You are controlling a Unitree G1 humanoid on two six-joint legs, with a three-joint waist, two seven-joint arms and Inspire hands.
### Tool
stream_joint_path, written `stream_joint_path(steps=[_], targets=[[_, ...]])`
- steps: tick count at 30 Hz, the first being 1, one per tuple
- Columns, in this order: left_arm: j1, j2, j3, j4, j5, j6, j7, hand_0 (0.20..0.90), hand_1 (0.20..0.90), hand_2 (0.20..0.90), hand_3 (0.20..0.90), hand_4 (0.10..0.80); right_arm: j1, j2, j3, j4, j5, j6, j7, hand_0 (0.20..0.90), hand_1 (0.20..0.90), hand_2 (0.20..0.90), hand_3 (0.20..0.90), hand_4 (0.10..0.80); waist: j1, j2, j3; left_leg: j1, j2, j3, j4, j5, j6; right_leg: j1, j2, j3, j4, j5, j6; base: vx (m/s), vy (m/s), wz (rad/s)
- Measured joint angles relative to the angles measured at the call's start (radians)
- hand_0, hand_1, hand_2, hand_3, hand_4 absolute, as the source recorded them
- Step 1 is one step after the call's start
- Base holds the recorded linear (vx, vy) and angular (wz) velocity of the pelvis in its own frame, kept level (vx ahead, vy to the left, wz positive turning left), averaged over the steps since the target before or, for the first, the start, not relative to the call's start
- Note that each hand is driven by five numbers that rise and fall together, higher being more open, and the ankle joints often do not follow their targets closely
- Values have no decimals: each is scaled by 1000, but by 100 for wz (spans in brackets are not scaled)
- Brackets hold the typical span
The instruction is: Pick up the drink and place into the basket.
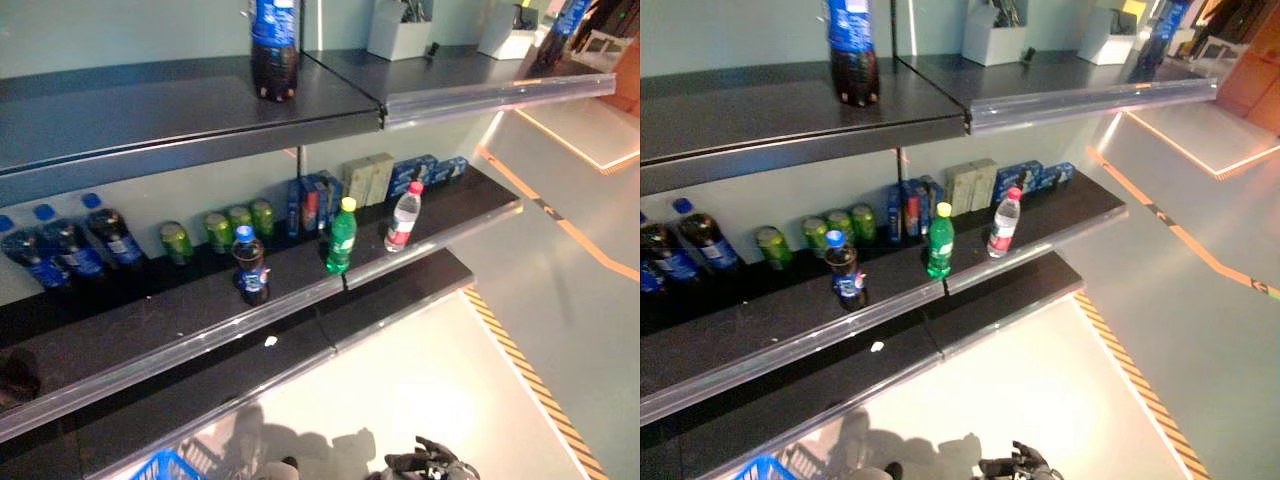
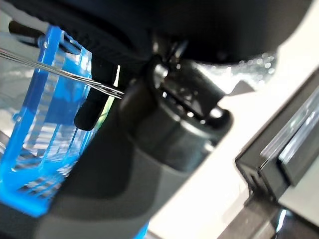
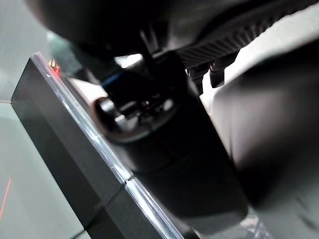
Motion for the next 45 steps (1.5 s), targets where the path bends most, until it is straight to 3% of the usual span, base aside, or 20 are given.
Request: stream_joint_path(steps=[3, 4, 7, 11, 13, 16, 19, 21, 22, 23, 25, 27, 28, 29, 31, 34, 38, 40, 41, 45], targets=[[4, 41, -9, -29, -2, -5, -33, 300, 300, 300, 200, 100, 4, 4, 0, 3, 1, 27, 2, 900, 900, 900, 900, 800, 2, -11, 11, 69, 65, -34, -21, -48, -76, 66, 21, 11, 3, 71, 12, 337, -480, 52], [4, 36, -7, -42, -3, -3, -51, 300, 300, 300, 200, 100, 4, -2, 0, 2, 2, 32, 3, 900, 900, 900, 900, 800, 0, 4, 13, 102, 115, -31, -46, -52, -79, 82, 54, -11, 31, 103, -11, 124, -200, 49], [4, -13, 2, -31, -11, -2, -66, 300, 300, 300, 200, 100, 6, -55, 3, -4, 1, 39, 7, 900, 900, 900, 900, 800, 0, 45, 4, 93, 135, 17, 53, -87, -73, 83, 107, -46, 60, 94, -59, 172, -382, 17], [-13, -6, 42, 2, -9, 49, -157, 300, 300, 300, 200, 100, -1, -75, -7, 4, 4, 41, 39, 900, 900, 900, 900, 800, 1, 12, 20, -83, 164, 28, 340, 33, -162, 113, 172, -117, 66, 44, -141, 184, -472, 37], [-16, 30, 54, 0, -10, 70, -157, 300, 300, 300, 200, 100, 2, -64, -4, 4, 7, 40, 45, 900, 900, 900, 900, 800, 9, -27, 32, -119, 165, 45, 396, 130, -150, 151, 174, -131, 39, 38, -167, 168, -220, 46], [-25, 40, 56, 23, -10, 77, -138, 300, 300, 300, 200, 100, -2, -87, 19, 6, 7, 33, 44, 900, 900, 900, 900, 800, 28, -47, 38, -119, 55, 134, 395, 45, -113, 183, 154, -155, -1, 44, -193, 222, -130, 11], [-28, -2, 58, 70, -6, 86, -127, 300, 300, 300, 200, 100, -18, -109, 29, 6, 6, 18, 45, 900, 900, 900, 900, 800, 30, 23, 37, -78, -45, 218, 142, 13, -74, 187, 176, -182, -35, 50, -200, 353, -156, -12], [-27, -34, 63, 86, 20, 97, -125, 300, 300, 300, 200, 100, -20, -91, 49, 22, 7, 29, 39, 900, 900, 900, 900, 800, 74, 75, 45, -51, -29, 239, 27, 47, 20, 142, 240, -186, 150, -26, -178, 241, -118, -24], [-22, -31, 76, 88, 23, 95, -124, 300, 300, 300, 200, 100, -11, -62, 60, 22, 7, 32, 36, 900, 900, 900, 900, 800, 80, 57, 44, -54, -28, 246, 37, 50, 15, 153, 258, -192, 211, -99, -187, 216, -84, 0], [-23, -25, 79, 94, 24, 95, -124, 300, 300, 300, 200, 100, -7, -36, 69, 21, 8, 35, 36, 900, 900, 900, 900, 800, 84, 31, 53, -65, -51, 243, 63, 43, 13, 211, 268, -205, 154, -157, -258, 220, -51, 64], [-30, -32, 89, 122, 18, 97, -109, 300, 300, 300, 200, 100, -10, -16, 67, 20, 8, 40, 35, 900, 900, 900, 900, 800, 91, 32, 59, -94, -39, 255, 106, 24, -14, 232, 287, -210, 118, -155, -264, 264, -44, 70], [-9, -41, 105, 126, 5, 91, -89, 300, 300, 300, 200, 100, -14, -6, 66, 20, 7, 41, 35, 900, 900, 900, 900, 800, 119, 10, 59, -68, -56, 248, 88, 23, -11, 226, 283, -175, 152, -179, -255, 300, -76, 27], [9, -51, 113, 126, -13, 74, -86, 300, 300, 300, 200, 100, -18, -4, 65, 24, 6, 38, 36, 900, 900, 900, 900, 800, 119, -2, 60, -51, -58, 266, 70, 22, 36, 228, 274, -174, 208, -206, -215, 269, -109, 34], [6, -62, 115, 126, -13, 52, -82, 300, 300, 300, 200, 100, -32, -7, 62, 21, 6, 36, 36, 900, 900, 900, 900, 800, 113, 0, 80, -29, -45, 268, 65, 28, 59, 187, 265, -160, 352, -227, -122, 287, -192, 63], [5, -64, 88, 116, -13, 35, -70, 300, 300, 300, 200, 100, -31, -5, 61, 2, 7, 34, 39, 900, 900, 900, 900, 800, 106, 7, 88, -1, -11, 275, 40, 29, 59, 72, 234, -117, 612, -171, -49, 180, -225, 76], [-8, -60, 12, 82, -13, 8, -55, 300, 300, 300, 200, 100, -19, -16, 55, -20, 9, 15, 36, 900, 900, 900, 900, 800, 74, 8, 87, 5, 20, 337, 11, 62, 57, 46, 120, -107, 596, -180, -61, 128, -427, 111], [-41, -40, -77, -13, -13, 0, -44, 300, 300, 300, 200, 100, -29, -26, 71, -21, 12, 6, 14, 900, 900, 900, 900, 800, 35, 14, 80, -55, 26, 264, -9, 86, 13, 77, -6, 43, 195, -78, -17, 161, -548, 120], [-25, -8, -117, -63, -12, -28, -30, 300, 300, 300, 200, 100, -31, -4, 91, -21, 10, 10, 24, 900, 900, 900, 900, 800, 33, -33, 66, -27, 34, 231, -43, 111, -42, 86, 2, 43, 114, -9, -46, 53, -428, 62], [-8, -8, -147, -66, -10, -28, -27, 300, 300, 300, 200, 100, -31, -2, 99, -32, 9, 12, 32, 900, 900, 900, 900, 800, 17, -23, 67, -5, 68, 213, -56, 117, -69, 110, 28, 32, 124, 20, -4, 60, -483, 11], [14, -54, -104, -69, -12, -48, -42, 300, 300, 300, 200, 100, -13, -22, 141, -98, 7, 12, 67, 900, 900, 900, 900, 800, 41, 20, 38, -3, 223, 192, -100, 94, -89, 109, 178, -28, 90, 37, -96, -25, -357, -21]])
